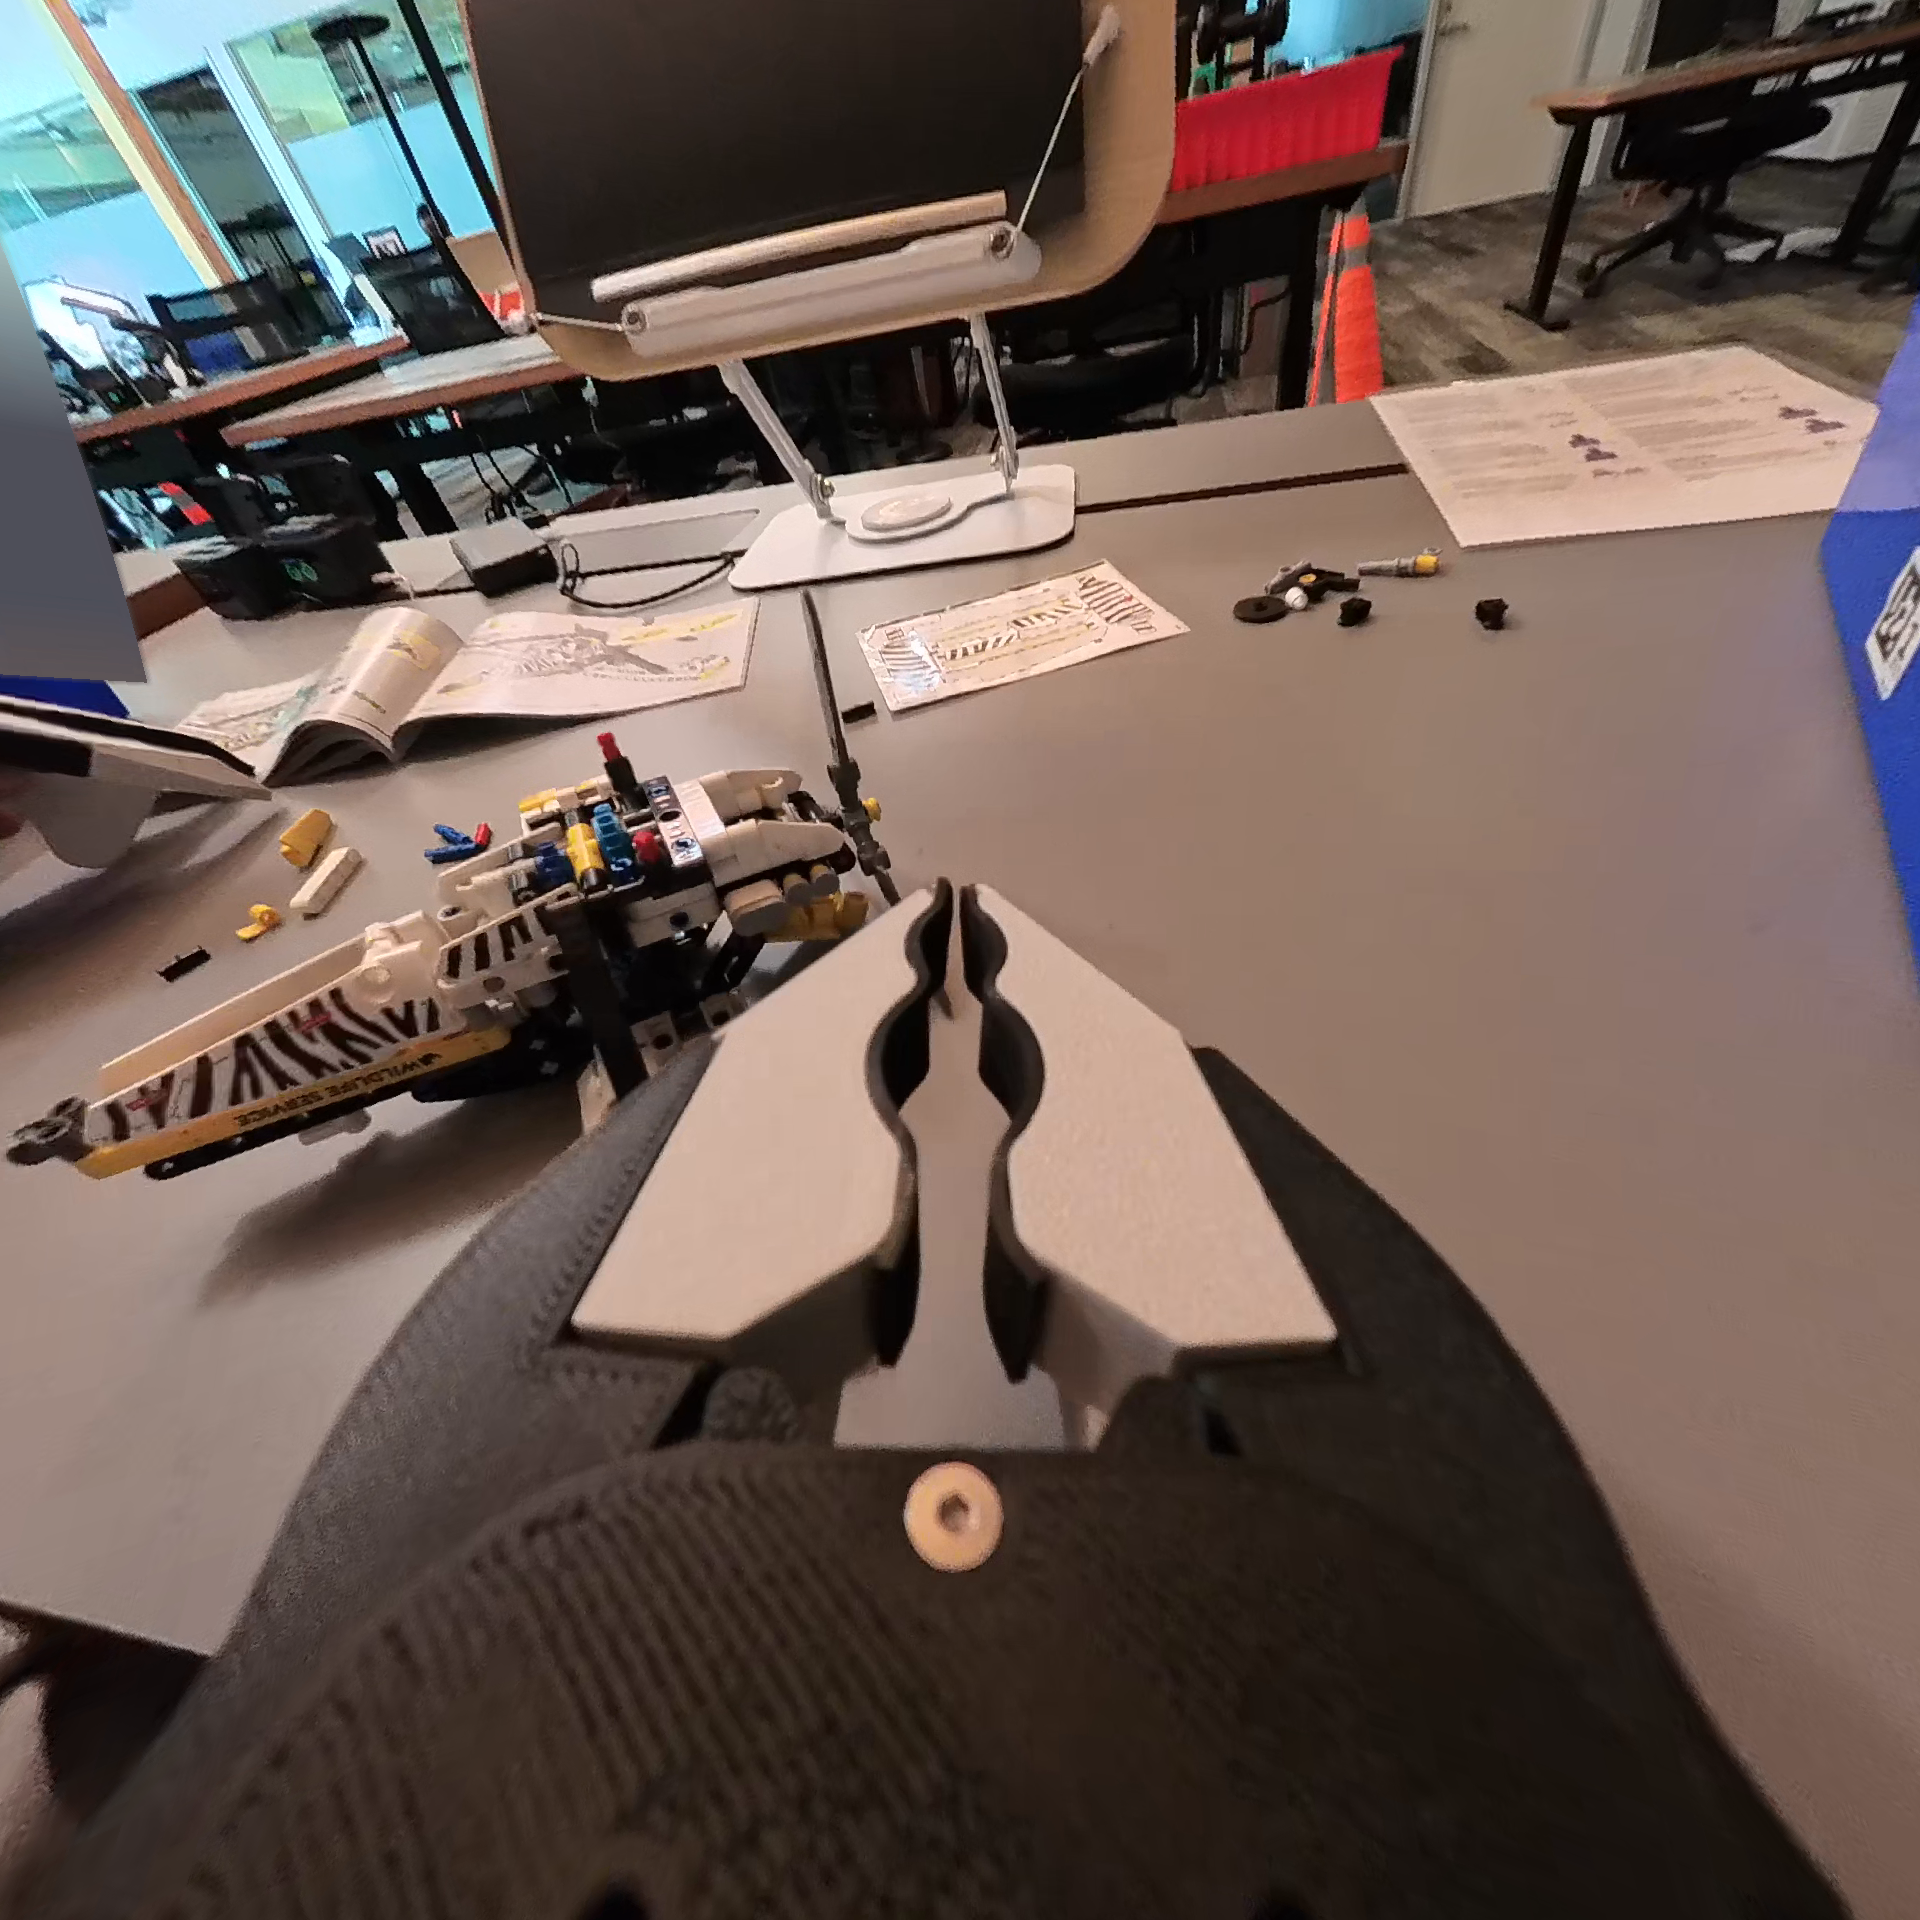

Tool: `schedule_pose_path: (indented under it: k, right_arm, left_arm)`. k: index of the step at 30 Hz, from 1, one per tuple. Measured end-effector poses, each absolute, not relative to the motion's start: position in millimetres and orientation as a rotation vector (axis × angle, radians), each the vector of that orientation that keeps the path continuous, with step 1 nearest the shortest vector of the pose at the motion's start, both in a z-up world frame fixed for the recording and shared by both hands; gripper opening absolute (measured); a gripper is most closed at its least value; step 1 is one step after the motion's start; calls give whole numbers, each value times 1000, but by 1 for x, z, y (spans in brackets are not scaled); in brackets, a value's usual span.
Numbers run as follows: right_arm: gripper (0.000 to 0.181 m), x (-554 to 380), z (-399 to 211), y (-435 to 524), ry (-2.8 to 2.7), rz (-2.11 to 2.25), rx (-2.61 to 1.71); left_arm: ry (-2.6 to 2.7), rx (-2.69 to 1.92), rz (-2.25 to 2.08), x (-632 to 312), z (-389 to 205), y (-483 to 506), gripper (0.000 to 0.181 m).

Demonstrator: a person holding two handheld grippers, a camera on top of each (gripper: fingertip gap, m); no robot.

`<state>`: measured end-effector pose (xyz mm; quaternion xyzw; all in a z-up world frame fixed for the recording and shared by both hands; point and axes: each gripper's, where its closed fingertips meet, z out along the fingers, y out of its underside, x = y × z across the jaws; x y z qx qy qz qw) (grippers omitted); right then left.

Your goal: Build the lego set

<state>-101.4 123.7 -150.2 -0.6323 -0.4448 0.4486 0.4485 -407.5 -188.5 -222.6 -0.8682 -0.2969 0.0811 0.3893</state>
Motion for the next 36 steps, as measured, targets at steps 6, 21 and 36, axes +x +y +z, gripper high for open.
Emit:
schedule_pose_path:
  k: [6,21,36]
  right_arm:
    - [6,-91,-136,126,-1016,1193,-1496]
    - [20,-49,-170,62,-1574,803,-1182]
    - [18,-62,-202,30,-1773,721,-1104]
  left_arm:
    - [-618,-1770,161,-385,-116,-157,44]
    - [203,-1971,-198,-130,-98,-15,44]
    - [322,-2228,-314,-78,-162,18,43]
